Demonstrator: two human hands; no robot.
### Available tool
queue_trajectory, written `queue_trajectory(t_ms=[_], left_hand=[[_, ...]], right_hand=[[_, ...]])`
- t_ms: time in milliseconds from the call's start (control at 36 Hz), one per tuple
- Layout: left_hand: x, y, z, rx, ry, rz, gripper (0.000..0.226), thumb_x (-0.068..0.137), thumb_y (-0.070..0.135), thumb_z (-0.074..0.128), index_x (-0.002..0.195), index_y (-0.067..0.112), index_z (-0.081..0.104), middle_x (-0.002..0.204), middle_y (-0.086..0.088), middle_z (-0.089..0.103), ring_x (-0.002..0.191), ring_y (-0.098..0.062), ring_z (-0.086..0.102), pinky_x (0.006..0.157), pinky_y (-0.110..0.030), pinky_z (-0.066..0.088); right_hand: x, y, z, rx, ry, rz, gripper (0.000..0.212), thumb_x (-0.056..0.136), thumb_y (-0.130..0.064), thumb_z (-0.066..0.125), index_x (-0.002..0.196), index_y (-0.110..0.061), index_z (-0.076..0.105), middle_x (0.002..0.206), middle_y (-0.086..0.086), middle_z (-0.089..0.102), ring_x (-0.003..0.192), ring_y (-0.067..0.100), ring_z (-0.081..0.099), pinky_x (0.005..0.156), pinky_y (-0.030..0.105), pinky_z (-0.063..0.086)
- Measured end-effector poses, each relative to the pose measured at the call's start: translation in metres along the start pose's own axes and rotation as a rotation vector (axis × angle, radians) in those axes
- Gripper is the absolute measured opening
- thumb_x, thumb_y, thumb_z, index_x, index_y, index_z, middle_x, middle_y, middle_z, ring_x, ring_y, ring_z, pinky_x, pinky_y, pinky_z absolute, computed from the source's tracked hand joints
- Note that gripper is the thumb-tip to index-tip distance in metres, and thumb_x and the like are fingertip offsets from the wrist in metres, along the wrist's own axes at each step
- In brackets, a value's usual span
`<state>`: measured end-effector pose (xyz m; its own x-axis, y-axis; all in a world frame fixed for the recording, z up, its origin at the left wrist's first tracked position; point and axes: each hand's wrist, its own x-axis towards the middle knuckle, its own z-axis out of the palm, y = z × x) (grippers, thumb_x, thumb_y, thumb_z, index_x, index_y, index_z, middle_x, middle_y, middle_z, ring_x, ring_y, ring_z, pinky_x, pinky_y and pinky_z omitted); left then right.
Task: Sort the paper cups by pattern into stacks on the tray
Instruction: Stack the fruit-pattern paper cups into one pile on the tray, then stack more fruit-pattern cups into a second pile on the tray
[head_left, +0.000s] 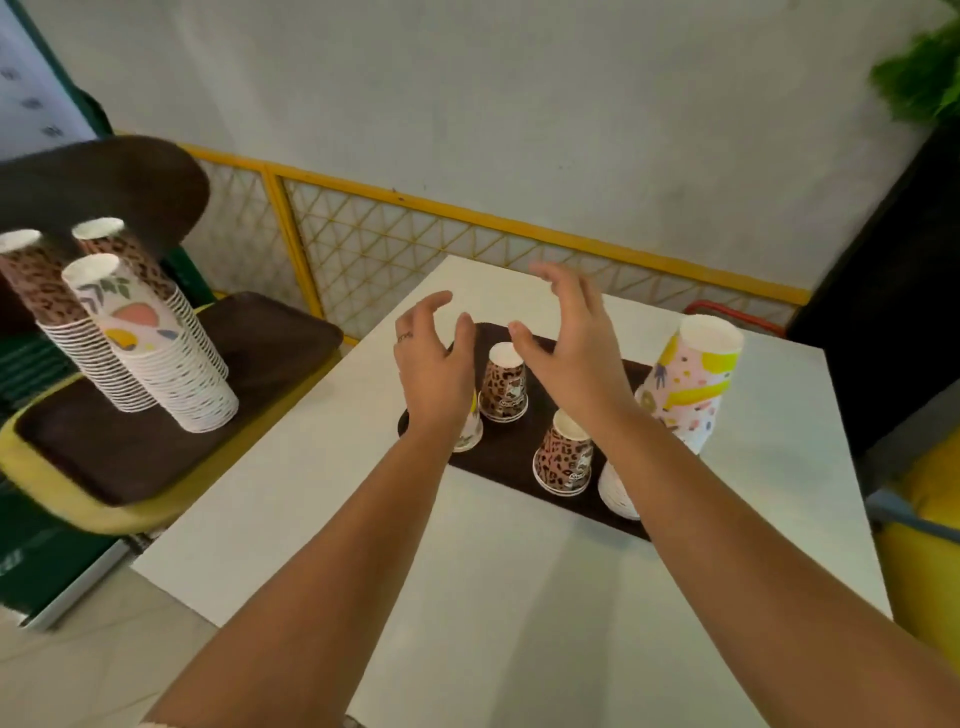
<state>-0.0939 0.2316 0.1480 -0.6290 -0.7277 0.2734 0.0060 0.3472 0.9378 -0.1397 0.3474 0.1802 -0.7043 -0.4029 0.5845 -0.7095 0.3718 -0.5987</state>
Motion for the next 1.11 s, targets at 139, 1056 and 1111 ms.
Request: queue_trajectory(t_ms=[139,1056,1111], left_hand=[[0.015,-0.020,-0.043,0.071,0.086,-0.056,0.036,0.096,0.028,0.053,0.131,0.023,0.048,0.141,-0.002,0.040,0.121,-0.028,0.049,0.103,-0.047,0.043],[0.185,-0.190,-0.281,0.112,0.112,-0.022,0.100,0.074,0.026,0.082,0.149,0.012,0.017,0.153,-0.009,0.026,0.143,-0.022,0.026,0.114,-0.026,0.029],[0.191,-0.197,-0.285,0.050,0.049,0.024,0.090,0.073,0.023,0.083,0.144,0.020,0.028,0.147,-0.002,0.037,0.137,-0.015,0.039,0.109,-0.033,0.043]], right_hand=[[0.004,-0.021,0.042,0.028,-0.105,-0.011,0.048,0.083,-0.019,0.064,0.127,-0.015,0.046,0.126,0.003,0.047,0.117,0.017,0.047,0.101,0.046,0.040],[0.073,-0.175,0.341,0.232,-0.284,0.093,0.061,0.081,-0.032,0.068,0.133,-0.020,0.039,0.136,-0.003,0.044,0.123,0.007,0.043,0.084,0.004,0.033],[0.077,-0.182,0.355,0.258,-0.320,0.093,0.071,0.078,-0.034,0.071,0.137,-0.021,0.034,0.141,-0.004,0.041,0.128,0.010,0.041,0.091,0.014,0.036]])
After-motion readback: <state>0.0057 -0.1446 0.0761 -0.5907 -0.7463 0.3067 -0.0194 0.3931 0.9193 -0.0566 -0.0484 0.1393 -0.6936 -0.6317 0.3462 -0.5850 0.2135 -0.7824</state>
